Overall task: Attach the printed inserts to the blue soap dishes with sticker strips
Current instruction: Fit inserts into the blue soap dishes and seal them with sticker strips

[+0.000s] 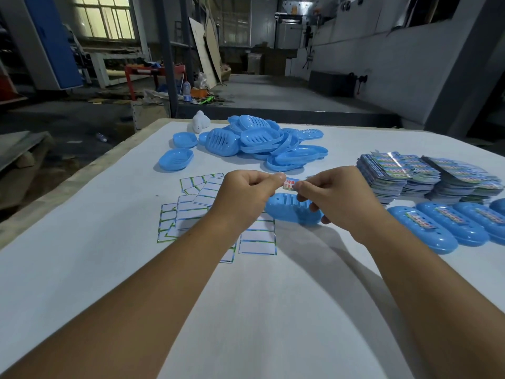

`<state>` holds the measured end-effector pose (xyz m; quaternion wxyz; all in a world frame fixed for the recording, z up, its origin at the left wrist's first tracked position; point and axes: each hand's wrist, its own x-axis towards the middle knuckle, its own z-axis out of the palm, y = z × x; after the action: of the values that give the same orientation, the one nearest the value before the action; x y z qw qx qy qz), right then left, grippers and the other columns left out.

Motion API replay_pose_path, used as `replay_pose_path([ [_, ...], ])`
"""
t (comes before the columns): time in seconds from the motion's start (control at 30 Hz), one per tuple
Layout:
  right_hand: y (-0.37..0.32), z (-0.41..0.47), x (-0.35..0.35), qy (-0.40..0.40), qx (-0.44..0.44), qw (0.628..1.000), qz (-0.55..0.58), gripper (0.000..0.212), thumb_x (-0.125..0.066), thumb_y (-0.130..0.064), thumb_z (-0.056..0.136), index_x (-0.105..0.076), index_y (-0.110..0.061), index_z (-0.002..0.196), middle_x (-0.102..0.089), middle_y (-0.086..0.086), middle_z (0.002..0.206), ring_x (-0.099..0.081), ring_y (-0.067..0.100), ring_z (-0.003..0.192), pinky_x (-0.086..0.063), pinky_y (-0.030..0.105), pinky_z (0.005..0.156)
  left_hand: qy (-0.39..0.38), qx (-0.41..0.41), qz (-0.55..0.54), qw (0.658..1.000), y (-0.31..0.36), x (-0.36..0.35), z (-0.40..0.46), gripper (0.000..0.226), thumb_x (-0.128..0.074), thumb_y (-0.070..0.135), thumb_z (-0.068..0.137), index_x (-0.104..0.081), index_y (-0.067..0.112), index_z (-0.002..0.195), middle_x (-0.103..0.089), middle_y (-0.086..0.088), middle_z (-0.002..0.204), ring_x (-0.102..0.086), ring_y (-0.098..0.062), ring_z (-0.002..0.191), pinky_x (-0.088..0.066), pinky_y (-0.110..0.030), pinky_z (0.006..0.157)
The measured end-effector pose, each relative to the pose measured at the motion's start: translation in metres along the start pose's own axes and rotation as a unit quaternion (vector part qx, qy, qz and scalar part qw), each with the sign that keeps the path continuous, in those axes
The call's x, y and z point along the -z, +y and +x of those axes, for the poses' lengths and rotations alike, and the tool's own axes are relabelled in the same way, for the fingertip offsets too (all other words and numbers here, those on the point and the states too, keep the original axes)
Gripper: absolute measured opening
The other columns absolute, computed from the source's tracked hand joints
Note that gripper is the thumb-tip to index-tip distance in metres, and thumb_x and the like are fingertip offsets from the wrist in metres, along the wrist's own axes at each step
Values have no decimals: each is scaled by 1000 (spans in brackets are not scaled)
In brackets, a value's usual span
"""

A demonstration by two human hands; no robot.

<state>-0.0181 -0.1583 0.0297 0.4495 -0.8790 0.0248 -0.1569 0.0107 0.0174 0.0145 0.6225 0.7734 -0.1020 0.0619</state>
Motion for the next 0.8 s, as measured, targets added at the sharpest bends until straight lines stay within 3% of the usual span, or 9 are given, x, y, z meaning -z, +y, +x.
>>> replay_pose_path([
  [0.13,0,0,2,4,-17,999,44,25,-74,-30,89,-78,-15,70,-75,0,71,-59,8,54,-49,23,42,1,14,7,1000,-2,0,3,28,-72,45,86,-76,19,78,-62,18,56,-54,8,52,-41,-10,49],
  [0.27,1,2,7,-3,-45,998,48,23,-72,-27,86,-78,-13,68,-75,1,70,-57,8,54,-45,21,42,-1,4,13,1000,-7,-3,6,20,-77,41,84,-76,23,75,-72,18,68,-64,6,65,-43,-4,53],
  [0.37,4,2,7,4,-57,998,31,26,-71,-30,83,-77,-13,65,-74,8,71,-54,14,55,-43,22,42,2,-1,34,999,-10,-11,10,16,-79,37,83,-76,24,75,-75,9,72,-69,-5,73,-55,-22,71],
  [0.43,6,3,6,13,-56,998,7,30,-72,-36,81,-77,-13,64,-71,13,67,-50,17,52,-43,27,46,-4,1,49,999,-11,-17,14,15,-79,35,83,-76,24,74,-74,7,70,-71,-11,74,-59,-31,75],
  [0.5,9,4,6,21,-55,998,-25,36,-75,-41,81,-75,-11,61,-60,9,51,-44,16,43,-42,30,49,-6,5,77,997,-11,-20,16,17,-79,37,82,-75,24,72,-71,13,63,-67,-2,61,-55,-26,64],
  [0.63,15,8,2,28,-72,992,-99,38,-77,-42,80,-73,-9,60,-49,-2,39,-35,9,32,-39,29,51,-22,30,133,990,-10,-20,15,22,-73,39,86,-75,19,81,-51,17,36,-40,-2,23,-24,-10,30],
  [0.8,18,11,-2,31,-72,989,-125,32,-78,-41,78,-74,-13,62,-63,1,50,-43,8,39,-38,25,49,-28,28,159,987,-10,-20,15,24,-70,37,89,-74,15,79,-44,14,30,-37,-5,21,-20,-12,28],
])
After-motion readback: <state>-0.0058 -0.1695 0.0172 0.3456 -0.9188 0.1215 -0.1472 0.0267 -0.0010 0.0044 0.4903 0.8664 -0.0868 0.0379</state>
